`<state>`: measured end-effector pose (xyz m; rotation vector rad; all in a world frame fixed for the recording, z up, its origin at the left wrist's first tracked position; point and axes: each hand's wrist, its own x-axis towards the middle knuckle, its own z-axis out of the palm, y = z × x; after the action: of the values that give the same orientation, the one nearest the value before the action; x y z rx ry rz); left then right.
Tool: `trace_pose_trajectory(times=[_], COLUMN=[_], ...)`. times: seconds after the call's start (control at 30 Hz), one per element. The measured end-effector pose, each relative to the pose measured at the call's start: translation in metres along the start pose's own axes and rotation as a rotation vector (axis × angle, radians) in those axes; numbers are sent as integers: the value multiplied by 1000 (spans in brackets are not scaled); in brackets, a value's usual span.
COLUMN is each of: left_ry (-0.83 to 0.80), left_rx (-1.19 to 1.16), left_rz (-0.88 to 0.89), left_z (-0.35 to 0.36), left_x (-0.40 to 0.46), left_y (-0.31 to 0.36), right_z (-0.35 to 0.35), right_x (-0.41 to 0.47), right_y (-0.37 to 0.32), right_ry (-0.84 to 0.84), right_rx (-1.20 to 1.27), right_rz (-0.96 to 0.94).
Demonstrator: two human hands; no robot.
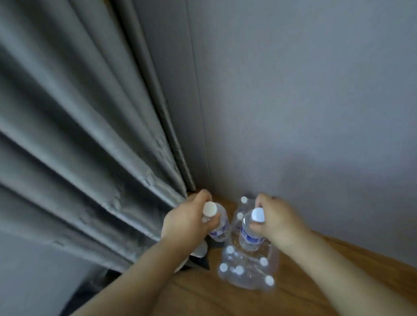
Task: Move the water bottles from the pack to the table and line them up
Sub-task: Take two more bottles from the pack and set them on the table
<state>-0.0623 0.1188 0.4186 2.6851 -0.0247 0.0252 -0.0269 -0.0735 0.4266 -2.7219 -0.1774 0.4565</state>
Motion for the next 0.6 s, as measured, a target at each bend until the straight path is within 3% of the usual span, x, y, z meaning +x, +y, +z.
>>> trace_pose_trajectory(times=[0.27, 0.4, 0.6], left_ry=[192, 306, 498], left_rx=[-16, -19, 0], left_rz=[-333, -538, -816], left_z=[-172, -229, -283], left_x=[-148, -240, -401], left_y=[27, 30, 34], right_z=[-101, -116, -103], right_x=[-112, -164, -257], right_y=[-115, -174, -271], right_ry=[-59, -140, -307], right_rx=[43, 73, -79], right_rz=[-296, -448, -807])
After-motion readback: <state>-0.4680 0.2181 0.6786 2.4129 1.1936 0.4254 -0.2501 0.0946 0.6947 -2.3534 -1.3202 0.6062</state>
